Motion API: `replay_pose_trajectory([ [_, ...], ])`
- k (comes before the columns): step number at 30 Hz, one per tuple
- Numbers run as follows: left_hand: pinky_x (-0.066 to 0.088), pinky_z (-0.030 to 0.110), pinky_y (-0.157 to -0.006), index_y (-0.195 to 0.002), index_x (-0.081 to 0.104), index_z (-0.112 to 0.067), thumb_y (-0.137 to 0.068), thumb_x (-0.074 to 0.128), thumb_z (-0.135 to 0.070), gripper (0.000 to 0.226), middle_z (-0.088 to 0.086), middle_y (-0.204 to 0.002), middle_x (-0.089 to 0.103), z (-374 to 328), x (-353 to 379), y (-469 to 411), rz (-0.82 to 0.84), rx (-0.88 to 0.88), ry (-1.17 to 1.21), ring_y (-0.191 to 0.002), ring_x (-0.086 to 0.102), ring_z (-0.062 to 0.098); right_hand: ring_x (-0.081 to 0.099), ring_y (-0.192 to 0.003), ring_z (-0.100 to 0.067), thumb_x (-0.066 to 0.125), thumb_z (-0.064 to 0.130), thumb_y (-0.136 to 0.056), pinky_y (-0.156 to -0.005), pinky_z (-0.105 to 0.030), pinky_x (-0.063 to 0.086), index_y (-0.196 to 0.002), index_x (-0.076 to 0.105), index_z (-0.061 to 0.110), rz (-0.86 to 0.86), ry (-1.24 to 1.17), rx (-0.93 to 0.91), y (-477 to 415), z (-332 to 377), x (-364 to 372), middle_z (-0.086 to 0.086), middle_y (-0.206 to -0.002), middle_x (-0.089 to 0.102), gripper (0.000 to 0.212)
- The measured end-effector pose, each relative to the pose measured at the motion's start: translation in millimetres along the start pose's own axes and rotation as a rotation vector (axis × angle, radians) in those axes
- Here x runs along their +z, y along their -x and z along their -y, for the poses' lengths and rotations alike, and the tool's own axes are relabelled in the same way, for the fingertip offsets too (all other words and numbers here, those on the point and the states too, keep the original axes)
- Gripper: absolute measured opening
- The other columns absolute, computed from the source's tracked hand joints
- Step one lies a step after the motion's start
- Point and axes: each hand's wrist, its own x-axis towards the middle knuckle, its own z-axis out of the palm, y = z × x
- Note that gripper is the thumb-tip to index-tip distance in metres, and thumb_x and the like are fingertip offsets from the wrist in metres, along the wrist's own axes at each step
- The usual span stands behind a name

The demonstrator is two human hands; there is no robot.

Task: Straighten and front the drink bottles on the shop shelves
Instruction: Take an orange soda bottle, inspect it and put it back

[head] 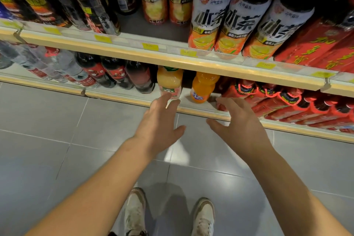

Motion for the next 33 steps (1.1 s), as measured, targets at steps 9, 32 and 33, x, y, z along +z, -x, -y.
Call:
replay_pose_trajectory([
  [9,0.028,0.037,-0.118,-0.156,0.025,-0.023,-0.092,0.058,-0.055,0.079,0.001,-0.164,0.015,75,103,-73,0.018,0.097,-0.156,-0.149,0.017,0.021,0.051,-0.12,-0.018,0.075,0.037,-0.09,-0.087,-0.017,0.031,-0.144,0.053,0.025,-0.044,0.007,0.044,-71,-54,104,-0.004,-0.139,0.051,0.059],
  [32,0.034,0.039,-0.11,-0.151,0.034,-0.021,-0.086,0.069,-0.048,0.079,0.003,-0.159,0.027,91,235,-198,-0.063,0.181,0.018,-0.144,0.026,0.027,0.038,-0.049,-0.009,0.068,0.081,-0.071,-0.041,-0.022,0.027,-0.058,0.037,0.017,-0.365,0.041,0.088,-220,-88,153,0.003,-0.054,0.038,0.072],
  [33,0.035,0.039,-0.109,-0.15,0.034,-0.022,-0.085,0.069,-0.048,0.078,0.003,-0.159,0.026,93,236,-198,-0.054,0.172,0.031,-0.144,0.027,0.026,0.04,-0.05,-0.01,0.067,0.083,-0.07,-0.044,-0.025,0.029,-0.056,0.039,0.015,-0.336,0.06,0.117,-223,-88,155,0.002,-0.054,0.04,0.075],
])
